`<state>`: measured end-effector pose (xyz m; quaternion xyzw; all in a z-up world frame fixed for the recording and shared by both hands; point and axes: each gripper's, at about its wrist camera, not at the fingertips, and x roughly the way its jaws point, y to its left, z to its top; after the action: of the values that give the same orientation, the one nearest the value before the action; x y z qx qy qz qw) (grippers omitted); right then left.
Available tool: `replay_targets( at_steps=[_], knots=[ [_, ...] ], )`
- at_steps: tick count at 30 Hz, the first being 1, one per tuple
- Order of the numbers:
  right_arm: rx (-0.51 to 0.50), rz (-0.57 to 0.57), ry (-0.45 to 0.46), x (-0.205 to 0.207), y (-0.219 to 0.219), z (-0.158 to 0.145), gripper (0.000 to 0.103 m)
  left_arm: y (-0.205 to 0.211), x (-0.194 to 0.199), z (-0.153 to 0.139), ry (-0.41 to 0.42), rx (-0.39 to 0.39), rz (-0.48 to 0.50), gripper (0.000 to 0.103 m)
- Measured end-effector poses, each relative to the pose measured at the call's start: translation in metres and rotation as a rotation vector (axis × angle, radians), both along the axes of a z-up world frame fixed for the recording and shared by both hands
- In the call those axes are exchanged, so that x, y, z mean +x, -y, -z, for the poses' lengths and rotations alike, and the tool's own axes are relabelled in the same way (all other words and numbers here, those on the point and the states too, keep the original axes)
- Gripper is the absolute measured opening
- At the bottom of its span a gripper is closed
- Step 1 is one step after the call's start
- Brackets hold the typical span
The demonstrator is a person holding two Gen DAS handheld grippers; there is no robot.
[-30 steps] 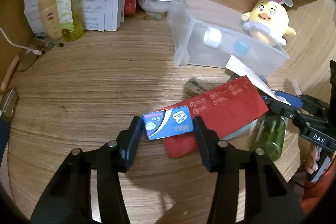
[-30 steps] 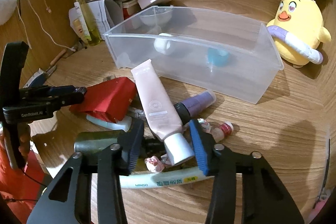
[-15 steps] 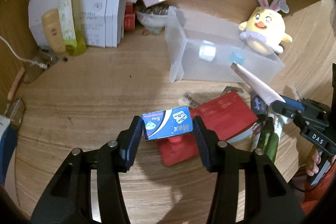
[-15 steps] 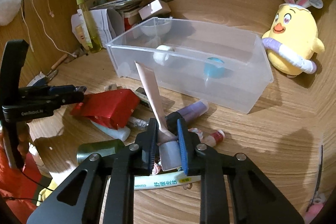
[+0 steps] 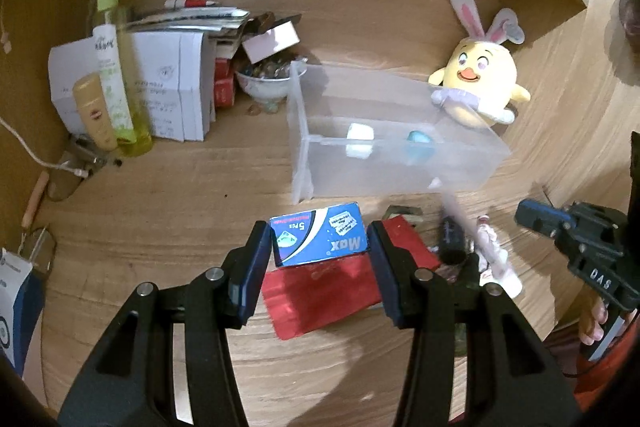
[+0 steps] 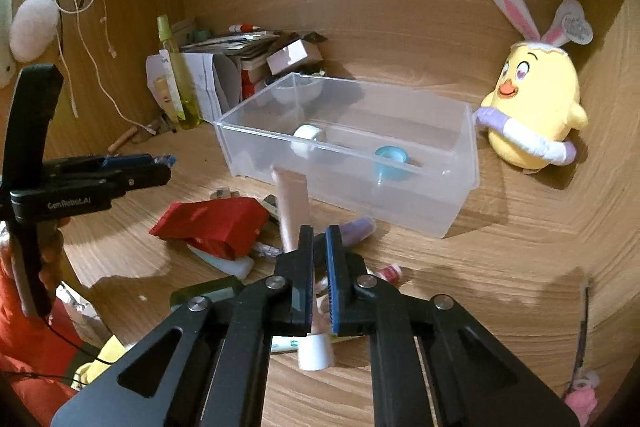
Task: Organize objects
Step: 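Carry the Max box and pink tube over the clear box and release both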
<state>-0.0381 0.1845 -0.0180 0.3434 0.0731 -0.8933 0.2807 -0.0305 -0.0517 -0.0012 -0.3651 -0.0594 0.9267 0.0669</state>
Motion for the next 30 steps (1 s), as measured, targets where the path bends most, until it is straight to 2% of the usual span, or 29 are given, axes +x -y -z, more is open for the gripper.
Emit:
replay_targets(
  at_steps=[3,4,6,8,18,20,22,30],
  knots=[
    [0.002,-0.023,0.042,-0.002,0.004,0.004,0.008,-0.004,-0.001,-0.003,-0.004,0.006,0.012,0.049],
    [0.009,-0.034,0.050,-0.002,0.006,0.006,0.014,-0.006,-0.001,-0.003,-0.005,0.006,0.014,0.049],
    [0.025,-0.031,0.046,-0.003,0.009,0.011,0.039,-0.008,-0.001,-0.004,-0.008,0.004,0.020,0.049],
    [0.029,-0.041,0.049,-0.003,0.012,0.015,0.044,-0.012,-0.002,-0.005,-0.011,-0.001,0.026,0.049],
    [0.090,-0.083,0.125,-0.025,0.035,0.042,0.044,-0.025,-0.017,-0.013,-0.029,-0.002,0.052,0.049],
    [0.085,-0.084,0.133,-0.027,0.036,0.045,0.038,-0.027,-0.022,-0.017,-0.036,-0.005,0.055,0.049],
    [0.079,-0.083,0.133,-0.026,0.035,0.045,0.029,-0.029,-0.028,-0.021,-0.046,-0.010,0.055,0.049],
    [0.057,-0.064,0.094,-0.019,0.023,0.034,0.028,-0.040,-0.056,-0.032,-0.065,-0.035,0.052,0.049]
  ],
)
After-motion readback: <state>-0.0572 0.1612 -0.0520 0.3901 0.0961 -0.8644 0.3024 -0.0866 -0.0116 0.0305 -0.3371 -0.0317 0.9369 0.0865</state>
